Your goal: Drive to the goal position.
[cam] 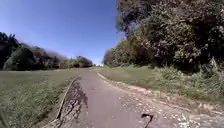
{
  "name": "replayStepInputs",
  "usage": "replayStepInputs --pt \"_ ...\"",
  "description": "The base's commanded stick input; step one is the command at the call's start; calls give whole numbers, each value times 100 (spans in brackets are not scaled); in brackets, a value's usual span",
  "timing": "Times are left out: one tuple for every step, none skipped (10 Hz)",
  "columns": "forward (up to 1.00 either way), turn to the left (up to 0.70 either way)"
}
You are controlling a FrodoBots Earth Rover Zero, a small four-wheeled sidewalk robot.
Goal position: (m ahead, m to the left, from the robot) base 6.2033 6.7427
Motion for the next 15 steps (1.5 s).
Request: replayStepInputs --pt "85 0" --pt "85 0" --pt "85 0" --pt "85 0" --pt "85 0" --pt "85 0" --pt "85 0" --pt "85 0" --pt "85 0" --pt "85 0" --pt "85 0" --pt "85 0" --pt "85 18" --pt "85 27" --pt "85 27"
